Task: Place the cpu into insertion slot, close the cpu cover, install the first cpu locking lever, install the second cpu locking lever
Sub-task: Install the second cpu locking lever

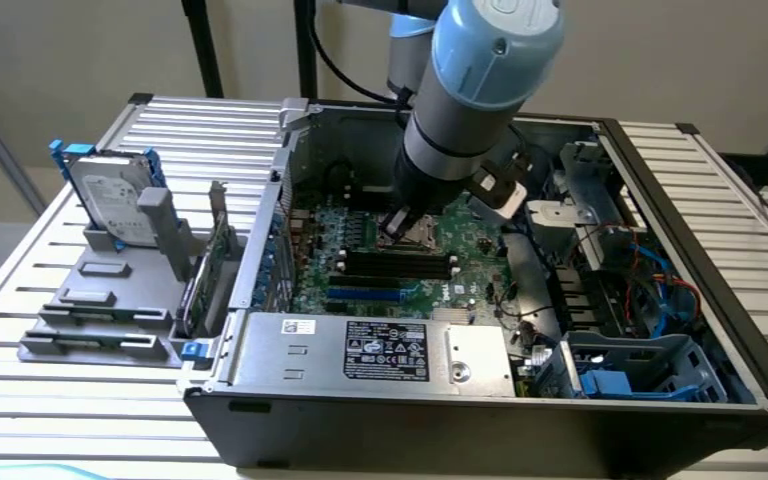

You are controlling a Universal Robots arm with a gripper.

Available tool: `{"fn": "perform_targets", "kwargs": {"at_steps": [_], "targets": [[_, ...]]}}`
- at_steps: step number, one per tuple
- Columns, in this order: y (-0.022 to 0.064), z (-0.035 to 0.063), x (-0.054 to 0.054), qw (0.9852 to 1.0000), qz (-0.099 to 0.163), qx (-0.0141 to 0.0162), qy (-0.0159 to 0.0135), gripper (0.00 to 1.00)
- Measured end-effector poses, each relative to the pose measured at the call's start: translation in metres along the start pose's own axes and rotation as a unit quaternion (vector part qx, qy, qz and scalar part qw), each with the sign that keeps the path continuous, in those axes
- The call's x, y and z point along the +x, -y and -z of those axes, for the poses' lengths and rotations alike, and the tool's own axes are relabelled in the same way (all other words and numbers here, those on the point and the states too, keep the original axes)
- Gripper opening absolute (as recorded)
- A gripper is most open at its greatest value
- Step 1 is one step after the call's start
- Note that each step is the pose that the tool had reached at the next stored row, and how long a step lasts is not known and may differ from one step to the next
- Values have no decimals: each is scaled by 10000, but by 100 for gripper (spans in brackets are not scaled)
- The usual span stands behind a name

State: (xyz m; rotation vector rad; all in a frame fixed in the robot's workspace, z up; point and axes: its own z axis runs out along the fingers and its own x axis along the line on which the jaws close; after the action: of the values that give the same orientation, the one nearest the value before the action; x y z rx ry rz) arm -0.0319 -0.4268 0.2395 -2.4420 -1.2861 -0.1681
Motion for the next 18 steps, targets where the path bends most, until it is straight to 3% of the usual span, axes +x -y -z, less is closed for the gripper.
{"fn": "perform_targets", "kwargs": {"at_steps": [9,18], "targets": [[184,-6,-175,10000,-16,-9,-9,11],[212,-93,-212,9999,-112,-40,-32,11]]}}
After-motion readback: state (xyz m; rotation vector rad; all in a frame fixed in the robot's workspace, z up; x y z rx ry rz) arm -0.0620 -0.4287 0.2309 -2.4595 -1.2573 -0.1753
